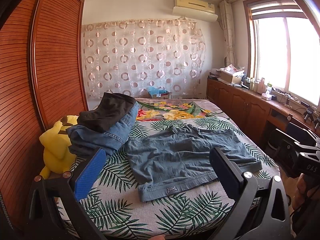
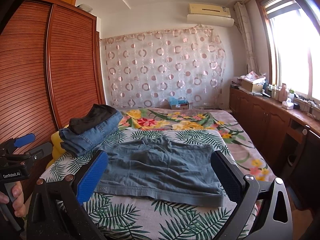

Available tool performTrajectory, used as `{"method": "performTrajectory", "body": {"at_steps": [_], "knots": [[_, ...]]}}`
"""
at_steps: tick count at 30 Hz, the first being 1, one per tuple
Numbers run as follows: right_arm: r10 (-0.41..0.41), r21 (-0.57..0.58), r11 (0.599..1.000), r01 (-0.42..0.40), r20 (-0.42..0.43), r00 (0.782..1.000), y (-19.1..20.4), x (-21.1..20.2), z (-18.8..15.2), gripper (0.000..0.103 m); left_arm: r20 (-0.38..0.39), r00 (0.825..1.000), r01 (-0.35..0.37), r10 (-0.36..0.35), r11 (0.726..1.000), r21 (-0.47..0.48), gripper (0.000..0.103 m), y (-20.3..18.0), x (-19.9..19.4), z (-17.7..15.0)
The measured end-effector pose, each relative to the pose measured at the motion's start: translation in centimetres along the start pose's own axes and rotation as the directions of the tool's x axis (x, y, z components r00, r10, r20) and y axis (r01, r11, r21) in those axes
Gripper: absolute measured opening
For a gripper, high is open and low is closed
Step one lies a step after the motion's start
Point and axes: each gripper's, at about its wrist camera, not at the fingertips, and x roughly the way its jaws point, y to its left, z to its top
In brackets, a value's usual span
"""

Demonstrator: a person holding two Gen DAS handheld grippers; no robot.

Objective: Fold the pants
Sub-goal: 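Move both grippers toward the light blue denim shorts on the bed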

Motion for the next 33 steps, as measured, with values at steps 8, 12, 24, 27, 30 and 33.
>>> {"method": "performTrajectory", "body": {"at_steps": [8,12,24,27,30,33], "knots": [[0.0,-0.001,1.0,0.0,0.001,1.0,0.0,-0.09,-0.03,0.102,0.0,1.0,0.0,0.0,1.0,0.001,0.103,0.0,0.01,0.05],[0.0,-0.001,1.0,0.0,0.003,1.0,0.01,-0.22,-0.08,0.102,0.0,1.0,0.0,0.0,1.0,0.001,0.103,0.06,0.3,-0.3],[-0.001,-0.001,1.0,0.001,0.004,1.0,0.05,-0.22,-0.07,0.102,0.001,1.0,-0.001,0.001,1.0,0.002,0.103,0.02,0.25,-0.27],[-0.001,-0.004,1.0,0.001,0.006,1.0,0.08,-0.22,-0.05,0.102,0.002,1.0,-0.002,0.002,1.0,0.004,0.103,-0.1,0.15,-0.16],[0.0,-0.003,1.0,0.0,0.007,1.0,0.05,-0.2,-0.03,0.102,0.001,1.0,-0.007,0.007,1.0,0.004,0.103,0.08,0.3,-0.32],[-0.002,-0.004,1.0,0.002,0.008,1.0,0.05,-0.19,-0.03,0.102,0.003,1.0,-0.007,0.007,1.0,0.005,0.103,0.07,0.32,-0.34]]}}
